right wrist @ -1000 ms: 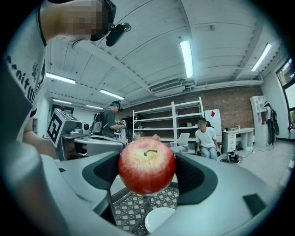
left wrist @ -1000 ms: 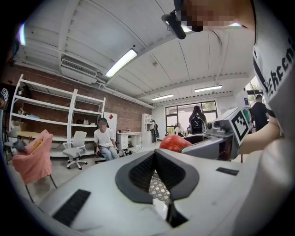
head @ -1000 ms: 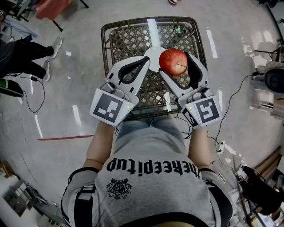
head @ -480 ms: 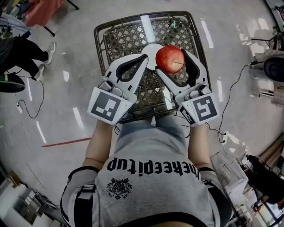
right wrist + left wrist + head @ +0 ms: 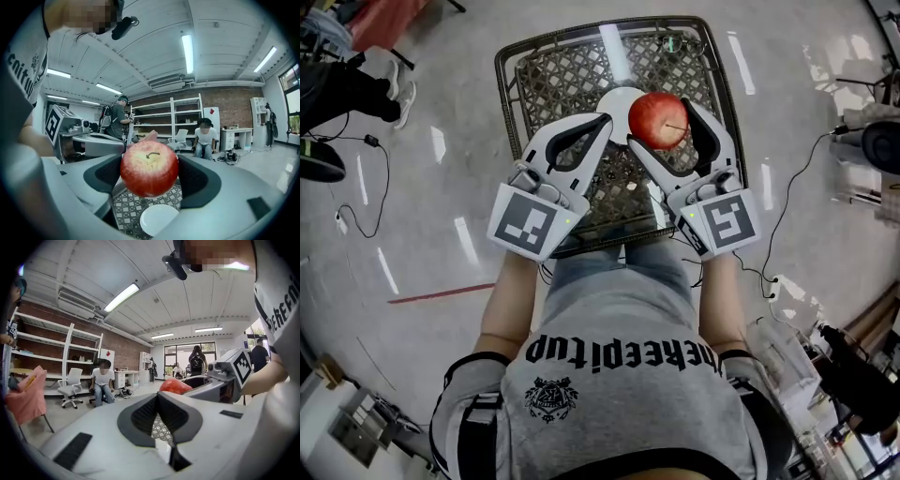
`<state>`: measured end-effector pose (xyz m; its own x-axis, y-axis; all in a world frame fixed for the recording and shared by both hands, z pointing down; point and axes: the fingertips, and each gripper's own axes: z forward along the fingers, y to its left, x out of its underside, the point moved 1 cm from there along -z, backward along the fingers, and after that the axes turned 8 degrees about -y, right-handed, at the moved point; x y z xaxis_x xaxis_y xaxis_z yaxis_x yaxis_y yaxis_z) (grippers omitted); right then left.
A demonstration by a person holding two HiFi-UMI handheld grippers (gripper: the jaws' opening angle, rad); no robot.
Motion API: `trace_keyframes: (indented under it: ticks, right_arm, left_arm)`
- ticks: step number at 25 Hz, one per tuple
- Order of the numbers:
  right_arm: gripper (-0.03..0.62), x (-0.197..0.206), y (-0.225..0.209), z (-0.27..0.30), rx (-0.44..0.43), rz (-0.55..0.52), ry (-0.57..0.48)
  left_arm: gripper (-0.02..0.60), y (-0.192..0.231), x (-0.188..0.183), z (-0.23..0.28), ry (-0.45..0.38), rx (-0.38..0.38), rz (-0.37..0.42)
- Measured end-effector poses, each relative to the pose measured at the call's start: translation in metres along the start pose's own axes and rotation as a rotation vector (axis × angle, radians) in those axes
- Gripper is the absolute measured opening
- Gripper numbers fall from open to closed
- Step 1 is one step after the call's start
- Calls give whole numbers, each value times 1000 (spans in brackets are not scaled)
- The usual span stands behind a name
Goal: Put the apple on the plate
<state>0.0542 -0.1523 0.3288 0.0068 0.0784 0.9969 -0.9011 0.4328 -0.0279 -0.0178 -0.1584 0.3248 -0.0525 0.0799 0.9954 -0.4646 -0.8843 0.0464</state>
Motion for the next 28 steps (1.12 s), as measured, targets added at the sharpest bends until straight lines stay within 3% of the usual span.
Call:
trace_keyframes:
  ticks: [28]
  right_arm:
    - [382, 102, -27, 33, -18, 34, 158]
  left_arm:
    - [20, 17, 48, 21, 48, -28, -69]
